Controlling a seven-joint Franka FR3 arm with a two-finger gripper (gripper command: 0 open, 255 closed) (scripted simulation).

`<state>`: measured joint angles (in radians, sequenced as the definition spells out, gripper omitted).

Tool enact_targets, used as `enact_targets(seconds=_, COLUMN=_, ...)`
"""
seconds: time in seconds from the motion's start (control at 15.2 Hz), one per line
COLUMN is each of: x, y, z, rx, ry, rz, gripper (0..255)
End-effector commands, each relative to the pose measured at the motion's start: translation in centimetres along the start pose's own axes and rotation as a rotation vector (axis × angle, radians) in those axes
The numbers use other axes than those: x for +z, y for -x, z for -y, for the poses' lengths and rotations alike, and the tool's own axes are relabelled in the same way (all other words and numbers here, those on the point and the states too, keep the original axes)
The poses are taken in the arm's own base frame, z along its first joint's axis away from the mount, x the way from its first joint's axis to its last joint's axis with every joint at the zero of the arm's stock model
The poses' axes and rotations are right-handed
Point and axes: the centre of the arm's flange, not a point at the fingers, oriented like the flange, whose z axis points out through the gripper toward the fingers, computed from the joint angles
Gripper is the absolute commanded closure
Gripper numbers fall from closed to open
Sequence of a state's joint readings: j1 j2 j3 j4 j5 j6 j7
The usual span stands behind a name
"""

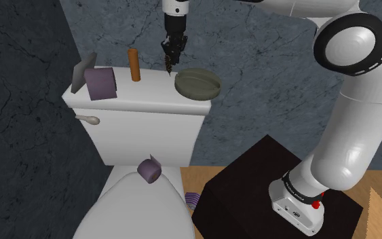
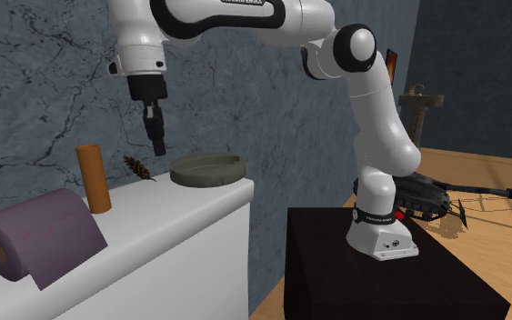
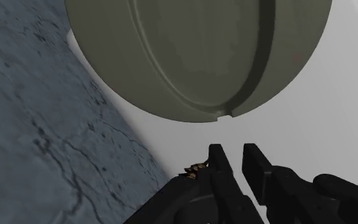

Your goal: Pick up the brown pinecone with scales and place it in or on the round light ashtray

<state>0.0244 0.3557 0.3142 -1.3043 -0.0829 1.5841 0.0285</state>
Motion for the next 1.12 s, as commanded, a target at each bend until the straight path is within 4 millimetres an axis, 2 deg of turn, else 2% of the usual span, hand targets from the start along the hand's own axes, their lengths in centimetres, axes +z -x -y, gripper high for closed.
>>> enact_targets(seconds=0.0, x=-1.3, y=-1.3, z=-1.1, rx=0.003, ry=0.0, rz=-0.142, gripper=255)
enact_targets(seconds=0.07, x=-2.0, y=-1.3, z=-0.9, rx=0.003, ry=-0.001, rz=-0.142, gripper=255)
enact_targets(seconds=0.13, x=-1.5, y=-1.1, z=-1.1, rx=0.003, ry=0.0, rz=-0.142, gripper=255)
enact_targets(seconds=0.26, x=-2.6, y=-1.5, z=-1.4, rx=0.003, ry=0.001, rz=-0.143, gripper=255)
enact_targets(seconds=0.33, x=-3.1, y=-2.0, z=-2.2, rx=0.002, ry=0.003, rz=-0.143, gripper=255)
enact_targets(seconds=0.4, x=-1.2, y=-0.6, z=-1.0, rx=-0.009, ry=-0.004, rz=0.011, gripper=255)
enact_targets(seconds=0.46, x=-1.2, y=-0.6, z=-1.0, rx=-0.009, ry=-0.004, rz=0.011, gripper=0)
enact_targets(seconds=0.79, x=1.8, y=-2.3, z=0.1, rx=0.415, ry=0.154, rz=-0.264, gripper=0)
enact_targets(seconds=1.06, x=3.8, y=-2.7, z=-0.3, rx=0.415, ry=0.154, rz=-0.264, gripper=0)
